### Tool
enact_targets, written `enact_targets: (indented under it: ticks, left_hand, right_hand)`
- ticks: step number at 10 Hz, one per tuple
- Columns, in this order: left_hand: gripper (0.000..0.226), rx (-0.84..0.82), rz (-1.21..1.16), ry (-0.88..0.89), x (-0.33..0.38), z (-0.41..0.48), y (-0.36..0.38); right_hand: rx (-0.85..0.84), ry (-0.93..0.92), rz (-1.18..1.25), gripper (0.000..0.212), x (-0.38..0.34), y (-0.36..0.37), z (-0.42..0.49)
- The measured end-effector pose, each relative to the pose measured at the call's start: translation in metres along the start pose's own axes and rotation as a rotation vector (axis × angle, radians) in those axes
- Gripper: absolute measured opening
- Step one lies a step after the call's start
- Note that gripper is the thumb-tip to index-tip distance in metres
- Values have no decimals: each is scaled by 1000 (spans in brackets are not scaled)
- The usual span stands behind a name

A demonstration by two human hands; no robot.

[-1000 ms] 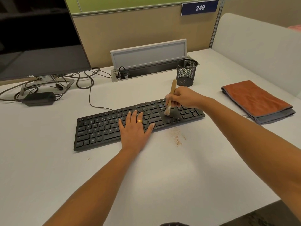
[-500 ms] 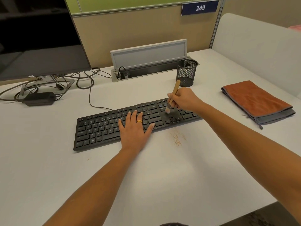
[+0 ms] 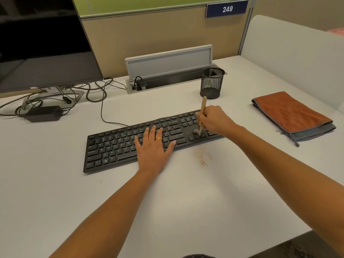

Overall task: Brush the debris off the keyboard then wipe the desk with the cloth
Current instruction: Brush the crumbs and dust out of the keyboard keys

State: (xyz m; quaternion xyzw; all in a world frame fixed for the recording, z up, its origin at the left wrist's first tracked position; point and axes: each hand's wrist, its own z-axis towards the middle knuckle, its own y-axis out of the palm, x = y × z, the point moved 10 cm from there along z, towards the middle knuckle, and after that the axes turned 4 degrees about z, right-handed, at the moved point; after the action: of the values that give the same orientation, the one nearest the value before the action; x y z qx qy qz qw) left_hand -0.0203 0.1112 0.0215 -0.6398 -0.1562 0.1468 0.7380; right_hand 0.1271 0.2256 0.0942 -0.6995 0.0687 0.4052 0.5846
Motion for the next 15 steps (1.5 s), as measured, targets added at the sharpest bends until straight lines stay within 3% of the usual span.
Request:
enact_targets:
  ticks: [1,3,5,6,7,8,10,11,13,14,15]
  left_hand:
    - [70,-2,1,-1,0,0,0]
    - [70,2,0,1,0,1,0]
    - [70,8,-3,1,0,0,0]
    - [70,15,-6,1,0,0,0]
    - [70,19,-17,0,-1,0,0]
    - [70,25,-17,1,-1,0,-1]
    - [70,21,-17,0,-1,0,-1]
    - [69,22,-13,-3,-1,0,-1]
    - [69,25,-12,4,0,0,-1]
    - [69,24,-18,3,0,0,-1]
    - [69,21,-10,5,0,0,-1]
  right_hand:
    - [-124,45,-52,36,9,11,-5]
    - [186,21,94,40,19,-27,-10]
    - [23,64,48,35,33,-9,-13]
    - [188,23,129,38,35,-25,-16]
    - [228,15,141,41,37,-24,-20]
    - [153,39,73,39,37,-16,-17]
    - [244,24,211,39,34,-24,-8]
    - [129,-24,218,38,23,-9,-4]
    - [-13,-56,-90,37,6,-3,7]
    - [-27,-13,-180,36,5,-11,14]
    - [83,-29,-63,40,5,-23,15]
